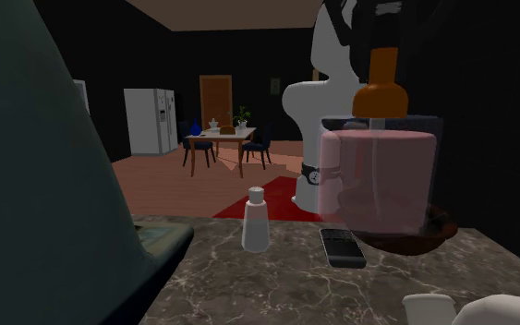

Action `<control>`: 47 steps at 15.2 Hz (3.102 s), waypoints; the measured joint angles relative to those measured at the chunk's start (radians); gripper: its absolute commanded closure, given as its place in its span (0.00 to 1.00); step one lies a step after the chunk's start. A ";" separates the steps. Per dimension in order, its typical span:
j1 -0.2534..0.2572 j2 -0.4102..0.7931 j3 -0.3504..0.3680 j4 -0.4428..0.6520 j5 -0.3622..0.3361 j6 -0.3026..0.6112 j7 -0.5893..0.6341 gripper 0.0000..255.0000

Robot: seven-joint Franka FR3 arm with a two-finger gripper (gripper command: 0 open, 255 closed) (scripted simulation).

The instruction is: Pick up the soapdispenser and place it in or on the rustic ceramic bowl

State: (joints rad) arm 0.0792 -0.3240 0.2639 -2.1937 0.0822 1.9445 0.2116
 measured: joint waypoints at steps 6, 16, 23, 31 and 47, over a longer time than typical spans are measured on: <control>-0.002 -0.003 -0.004 0.080 -0.002 -0.083 0.002 1.00; 0.017 -0.127 -0.006 0.114 0.023 -0.237 0.017 1.00; 0.065 -0.329 0.013 0.061 0.075 -0.380 0.072 1.00; 0.099 -0.454 0.028 0.022 0.111 -0.462 0.114 1.00; 0.120 -0.520 0.060 -0.233 0.147 -0.273 0.105 1.00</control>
State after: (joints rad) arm 0.1990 -0.8445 0.3243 -2.4270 0.2289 1.6719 0.3168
